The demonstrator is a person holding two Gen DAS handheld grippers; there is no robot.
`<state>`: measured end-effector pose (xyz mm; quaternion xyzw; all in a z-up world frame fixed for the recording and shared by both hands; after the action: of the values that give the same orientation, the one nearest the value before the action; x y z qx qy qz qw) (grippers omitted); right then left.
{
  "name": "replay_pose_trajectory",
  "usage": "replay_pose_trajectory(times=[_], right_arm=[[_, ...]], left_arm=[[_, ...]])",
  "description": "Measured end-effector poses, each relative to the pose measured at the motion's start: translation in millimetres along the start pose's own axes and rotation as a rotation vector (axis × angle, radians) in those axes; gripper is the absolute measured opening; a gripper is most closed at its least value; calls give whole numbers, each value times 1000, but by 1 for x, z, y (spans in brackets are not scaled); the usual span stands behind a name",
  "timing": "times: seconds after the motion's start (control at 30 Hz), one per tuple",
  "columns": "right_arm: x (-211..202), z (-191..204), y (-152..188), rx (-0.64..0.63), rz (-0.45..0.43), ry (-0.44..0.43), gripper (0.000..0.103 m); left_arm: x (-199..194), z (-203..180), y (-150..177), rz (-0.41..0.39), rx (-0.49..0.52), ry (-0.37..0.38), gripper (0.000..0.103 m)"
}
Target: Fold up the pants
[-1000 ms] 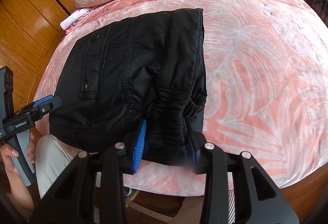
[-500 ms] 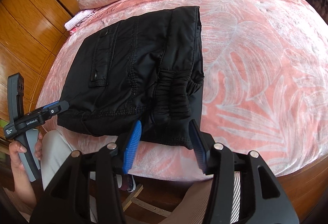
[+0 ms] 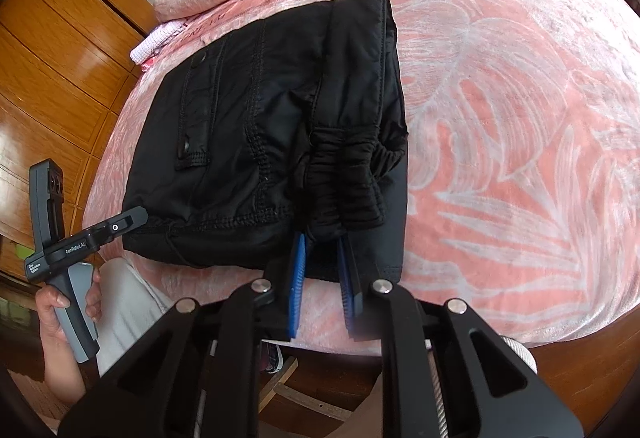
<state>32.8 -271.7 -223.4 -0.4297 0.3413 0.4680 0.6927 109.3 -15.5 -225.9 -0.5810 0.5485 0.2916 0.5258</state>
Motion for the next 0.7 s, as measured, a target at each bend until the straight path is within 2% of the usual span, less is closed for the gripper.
replay_pose_trajectory(times=[0.1, 0.17, 0.2, 0.23, 0.3, 0.37, 0.5, 0.57, 0.6, 0.7], right_arm=[[-3, 3, 0, -15, -10, 19, 15], [-10, 6, 0, -26, -19, 31, 20], [-15, 6, 0, -35, -26, 54, 28], [-20, 6, 0, -49, -40, 79, 31], [-31, 5, -1, -66, -63, 112, 33], [-38, 0, -4, -45, -79, 102, 37], [-38, -10, -14, -8, -90, 66, 37], [-32, -11, -19, 11, -79, 43, 34], [-27, -12, -21, 11, -71, 44, 29], [-18, -16, -17, 0, -47, 68, 28]], left_arm=[[-3, 1, -1, -1, 0, 5, 99], [-7, 2, -1, 1, -1, 12, 99], [-9, 2, -1, 0, 0, 14, 99], [-12, 1, -1, -3, 2, 15, 99], [-16, 0, 0, -8, 9, 17, 99], [-16, 2, -2, -8, 11, 17, 99], [-13, 5, -4, 0, -1, 18, 99], [-10, 4, -3, 8, -2, 24, 99], [-9, 5, -3, 12, -2, 21, 99], [-5, 3, -1, 16, 7, 24, 99]])
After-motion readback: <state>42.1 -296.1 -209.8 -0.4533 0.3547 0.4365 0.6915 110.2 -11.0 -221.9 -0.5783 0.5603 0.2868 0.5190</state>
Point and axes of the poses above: each gripper's, at about its wrist camera, not at the fingertips, and x roughly the way its jaws point, z to its left, y to its underside, the point moved 9 cm from there along x, roughly the way its jaws point, and after that the axes turned 5 degrees about z, right-handed, at the moved point
